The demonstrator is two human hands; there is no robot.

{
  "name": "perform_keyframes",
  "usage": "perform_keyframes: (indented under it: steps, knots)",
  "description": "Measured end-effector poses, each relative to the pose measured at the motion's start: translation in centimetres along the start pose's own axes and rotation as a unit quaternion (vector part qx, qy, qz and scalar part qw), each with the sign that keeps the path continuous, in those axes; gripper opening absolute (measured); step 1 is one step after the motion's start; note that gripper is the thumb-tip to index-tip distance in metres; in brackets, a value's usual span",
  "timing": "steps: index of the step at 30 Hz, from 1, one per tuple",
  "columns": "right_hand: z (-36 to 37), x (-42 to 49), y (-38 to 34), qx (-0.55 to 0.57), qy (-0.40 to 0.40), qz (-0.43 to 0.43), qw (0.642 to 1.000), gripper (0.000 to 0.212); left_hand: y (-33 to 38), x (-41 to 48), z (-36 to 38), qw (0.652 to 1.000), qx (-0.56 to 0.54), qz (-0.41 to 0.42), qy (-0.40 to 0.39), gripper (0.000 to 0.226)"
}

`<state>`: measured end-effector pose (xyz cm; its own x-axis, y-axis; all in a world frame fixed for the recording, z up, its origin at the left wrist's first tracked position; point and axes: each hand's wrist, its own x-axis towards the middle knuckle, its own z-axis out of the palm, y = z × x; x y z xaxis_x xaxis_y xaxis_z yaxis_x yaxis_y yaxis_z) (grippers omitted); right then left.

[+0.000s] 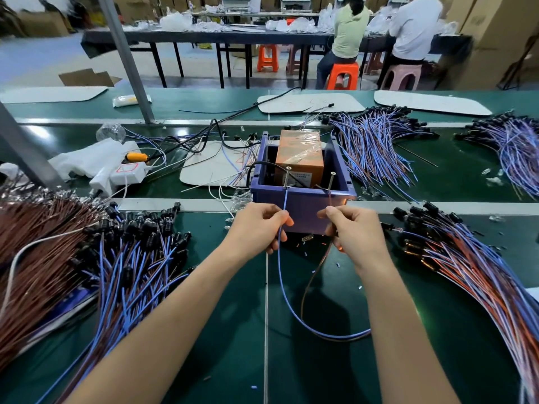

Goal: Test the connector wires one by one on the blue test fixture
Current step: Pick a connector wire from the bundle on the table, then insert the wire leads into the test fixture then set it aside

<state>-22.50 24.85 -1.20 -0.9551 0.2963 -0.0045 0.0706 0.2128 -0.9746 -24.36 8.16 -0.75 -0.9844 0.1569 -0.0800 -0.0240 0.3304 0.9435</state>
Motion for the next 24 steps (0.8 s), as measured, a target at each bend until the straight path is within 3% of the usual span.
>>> perform_keyframes:
  steps: [10,16,20,22,24]
  knots:
    - [0.9,-0.7,-0.4,0.003,0.003,-0.008,1.0,0.022,0.6,-0.4,0.1,1.0,0.003,0.005,-0.013,0.024]
    - [0.5,-4.7,-1.7,0.031,-0.122,-0.067,0.99,0.026,1.1,-3.3,-0.8,0.982,-0.11,0.009,-0.152,0.016]
    - [-0.9,-8.1,-1.0,0.045,-0.165,-0.045,0.984,0.032,-0.1,-5.9,-1.3,0.965,-0.161,-0.031,-0.205,0.012]
    - [-2.5,-9.2,0.2,-0.086,-0.119,-0.026,0.989,0.027,-0.9,-7.0,-1.6,0.968,-0.151,-0.022,-0.198,0.012]
    - [-4.8,-9.9,1.7,-0.297,-0.082,0.016,0.951,0.02,-1.7,-7.9,-2.4,0.97,-0.162,-0.01,-0.179,0.013]
